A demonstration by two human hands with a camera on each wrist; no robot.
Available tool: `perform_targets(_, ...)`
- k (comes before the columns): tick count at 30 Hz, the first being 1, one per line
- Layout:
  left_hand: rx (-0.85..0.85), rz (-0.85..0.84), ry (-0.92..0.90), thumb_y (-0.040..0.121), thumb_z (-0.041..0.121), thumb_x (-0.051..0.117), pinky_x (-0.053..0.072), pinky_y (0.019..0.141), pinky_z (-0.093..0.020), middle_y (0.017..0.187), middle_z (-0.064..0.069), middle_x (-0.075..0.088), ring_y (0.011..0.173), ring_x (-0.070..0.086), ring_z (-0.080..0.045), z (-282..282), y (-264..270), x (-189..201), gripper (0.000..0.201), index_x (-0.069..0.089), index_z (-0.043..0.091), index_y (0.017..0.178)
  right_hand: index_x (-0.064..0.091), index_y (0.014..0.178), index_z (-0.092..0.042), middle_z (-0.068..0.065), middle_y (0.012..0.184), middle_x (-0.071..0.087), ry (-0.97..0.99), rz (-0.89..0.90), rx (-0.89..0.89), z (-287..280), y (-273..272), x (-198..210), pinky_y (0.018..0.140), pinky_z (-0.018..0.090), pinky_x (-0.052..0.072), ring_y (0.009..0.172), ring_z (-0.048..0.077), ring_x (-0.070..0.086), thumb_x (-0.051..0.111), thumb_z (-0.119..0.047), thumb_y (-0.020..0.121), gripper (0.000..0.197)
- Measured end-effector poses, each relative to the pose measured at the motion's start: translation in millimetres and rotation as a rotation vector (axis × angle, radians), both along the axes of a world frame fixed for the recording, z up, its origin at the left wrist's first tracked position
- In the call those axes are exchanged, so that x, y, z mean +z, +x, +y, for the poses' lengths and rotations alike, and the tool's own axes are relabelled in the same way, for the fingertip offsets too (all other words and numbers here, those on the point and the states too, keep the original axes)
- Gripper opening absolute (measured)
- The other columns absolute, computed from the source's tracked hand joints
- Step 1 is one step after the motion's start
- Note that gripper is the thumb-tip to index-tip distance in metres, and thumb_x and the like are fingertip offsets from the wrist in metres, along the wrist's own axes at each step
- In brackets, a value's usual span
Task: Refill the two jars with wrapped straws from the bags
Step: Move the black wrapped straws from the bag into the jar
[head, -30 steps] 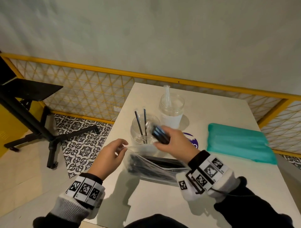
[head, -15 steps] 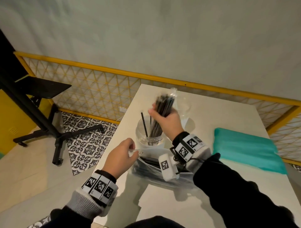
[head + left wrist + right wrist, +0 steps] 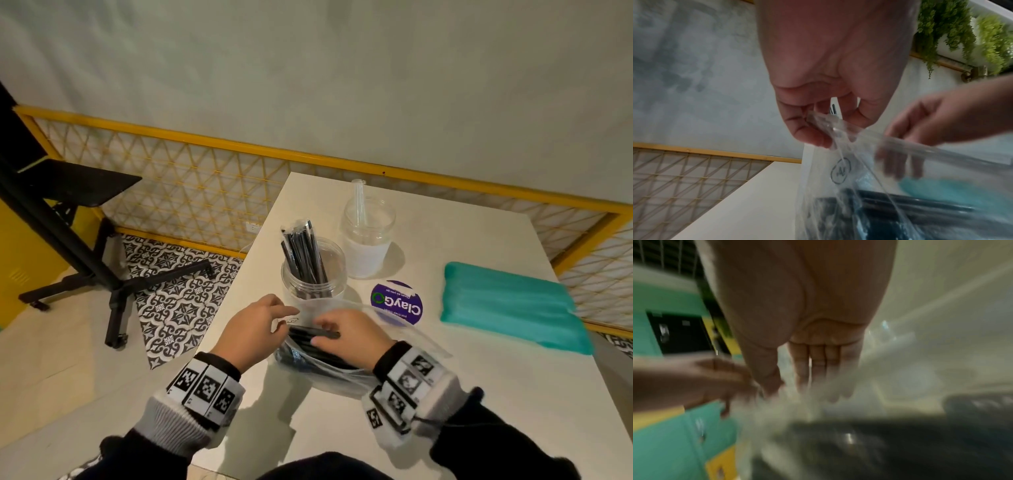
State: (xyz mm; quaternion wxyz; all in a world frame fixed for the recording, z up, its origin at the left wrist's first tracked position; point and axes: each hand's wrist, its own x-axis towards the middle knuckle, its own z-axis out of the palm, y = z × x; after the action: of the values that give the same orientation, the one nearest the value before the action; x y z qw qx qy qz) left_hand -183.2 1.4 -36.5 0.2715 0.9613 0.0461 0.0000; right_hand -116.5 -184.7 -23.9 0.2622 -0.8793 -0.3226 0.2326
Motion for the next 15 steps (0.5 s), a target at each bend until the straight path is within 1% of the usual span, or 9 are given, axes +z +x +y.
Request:
perform_targets(1, -0.006, 0.001, 0.0, 0.089, 0.022, 0.053, 0.035, 0.069, -0.021, 0.108, 0.007, 0.06, 0.072, 0.045, -0.007, -0.1, 0.3, -0.4, 0.034, 0.062, 0.031, 0.12, 0.063, 0.112, -0.02, 0.002, 0.106, 0.069, -0.094, -0.025, 0.028, 4.2, -1.9, -15.3, 0.084, 0.029, 0.048, 0.097, 0.019, 0.062, 0.064, -0.037, 0.083, 0.034)
perform_targets(2, -0.015, 0.006, 0.002, 0.089, 0.022, 0.053, 0.034, 0.07, -0.02, 0.11, 0.007, 0.06, 0.072, 0.045, -0.006, -0.4, 0.5, -0.9, 0.035, 0.061, 0.03, 0.121, 0.06, 0.115, -0.019, 0.005, 0.111, 0.067, -0.149, -0.048, 0.039, 7.6, -3.0, -28.1, 0.087, 0.033, 0.049, 0.101, 0.023, 0.061, 0.063, -0.038, 0.082, 0.038)
perform_targets(5, -0.034, 0.03, 0.013, 0.089, 0.022, 0.052, 0.034, 0.071, -0.019, 0.115, 0.008, 0.059, 0.071, 0.044, -0.005, -0.8, -0.8, -1.7, 0.037, 0.059, 0.029, 0.125, 0.057, 0.116, -0.016, 0.01, 0.116, 0.061, -0.219, -0.126, 0.06, 14.1, -0.9, -48.3, 0.092, 0.036, 0.046, 0.106, 0.029, 0.057, 0.062, -0.035, 0.082, 0.04)
perform_targets(7, -0.024, 0.035, 0.003, 0.089, 0.022, 0.053, 0.035, 0.071, -0.019, 0.116, 0.008, 0.058, 0.07, 0.044, -0.004, 0.1, -1.8, -2.6, 0.038, 0.059, 0.028, 0.126, 0.059, 0.115, -0.015, 0.011, 0.114, 0.063, -0.284, -0.149, 0.101, 15.2, 3.0, -51.0, 0.091, 0.036, 0.046, 0.104, 0.03, 0.058, 0.061, -0.032, 0.083, 0.036)
perform_targets(9, -0.013, 0.041, -0.006, 0.089, 0.021, 0.053, 0.036, 0.071, -0.02, 0.116, 0.008, 0.058, 0.069, 0.045, -0.004, 0.7, -3.0, -4.1, 0.038, 0.059, 0.028, 0.125, 0.062, 0.11, -0.017, 0.01, 0.108, 0.067, -0.331, -0.178, 0.126, 14.0, 5.6, -53.3, 0.087, 0.035, 0.047, 0.099, 0.029, 0.061, 0.062, -0.032, 0.082, 0.033)
perform_targets(11, -0.008, 0.039, -0.016, 0.089, 0.022, 0.053, 0.035, 0.071, -0.02, 0.114, 0.007, 0.058, 0.063, 0.046, -0.004, 1.0, -4.1, -6.1, 0.037, 0.059, 0.028, 0.125, 0.064, 0.108, -0.017, 0.01, 0.106, 0.068, -0.364, -0.214, 0.14, 12.6, 6.6, -55.9, 0.085, 0.035, 0.048, 0.097, 0.03, 0.061, 0.063, -0.033, 0.081, 0.031)
perform_targets(13, -0.005, 0.035, -0.03, 0.089, 0.023, 0.054, 0.035, 0.071, -0.02, 0.112, 0.007, 0.058, 0.06, 0.045, 0.001, 1.2, -5.0, -7.5, 0.036, 0.06, 0.029, 0.124, 0.064, 0.106, -0.016, 0.011, 0.105, 0.067, -0.367, -0.221, 0.135, 10.2, 6.7, -55.7, 0.085, 0.036, 0.049, 0.097, 0.03, 0.061, 0.063, -0.035, 0.08, 0.032)
perform_targets(15, 0.001, 0.034, -0.041, 0.089, 0.024, 0.054, 0.036, 0.071, -0.02, 0.111, 0.007, 0.058, 0.06, 0.045, 0.002, 1.7, -5.1, -8.7, 0.036, 0.06, 0.029, 0.124, 0.064, 0.105, -0.015, 0.01, 0.105, 0.066, -0.334, -0.211, 0.104, 7.0, 6.4, -50.1, 0.085, 0.035, 0.048, 0.097, 0.029, 0.06, 0.063, -0.033, 0.08, 0.031)
